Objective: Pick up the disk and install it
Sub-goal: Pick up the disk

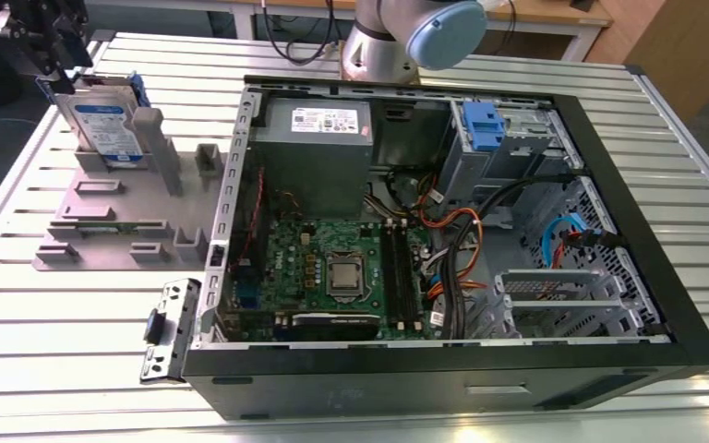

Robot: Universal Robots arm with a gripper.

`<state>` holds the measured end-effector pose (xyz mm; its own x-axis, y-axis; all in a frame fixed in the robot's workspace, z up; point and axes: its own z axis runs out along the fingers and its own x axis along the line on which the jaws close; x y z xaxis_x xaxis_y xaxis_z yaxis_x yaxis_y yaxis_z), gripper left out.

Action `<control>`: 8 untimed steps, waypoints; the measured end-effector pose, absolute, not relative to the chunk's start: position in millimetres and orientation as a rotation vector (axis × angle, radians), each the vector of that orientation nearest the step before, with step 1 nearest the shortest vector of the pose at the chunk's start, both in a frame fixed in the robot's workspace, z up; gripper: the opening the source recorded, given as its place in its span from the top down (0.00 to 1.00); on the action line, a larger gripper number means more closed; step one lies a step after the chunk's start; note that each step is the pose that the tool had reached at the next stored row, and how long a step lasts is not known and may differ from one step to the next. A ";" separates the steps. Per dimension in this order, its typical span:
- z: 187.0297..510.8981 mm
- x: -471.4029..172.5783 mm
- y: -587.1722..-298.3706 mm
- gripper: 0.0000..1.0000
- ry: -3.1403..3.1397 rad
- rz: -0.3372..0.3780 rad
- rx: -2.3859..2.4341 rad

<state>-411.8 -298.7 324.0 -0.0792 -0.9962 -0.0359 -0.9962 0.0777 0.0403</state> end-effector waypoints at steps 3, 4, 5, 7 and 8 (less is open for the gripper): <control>321.9 -414.4 -295.6 0.42 -2.298 -0.085 2.138; 321.0 -415.1 -295.3 0.42 -2.294 -0.085 2.143; 320.2 -415.7 -295.0 0.42 -2.288 -0.085 2.149; 318.2 -416.8 -294.5 0.42 -2.279 -0.085 2.158; 316.7 -416.9 -294.5 0.42 -2.277 -0.085 2.161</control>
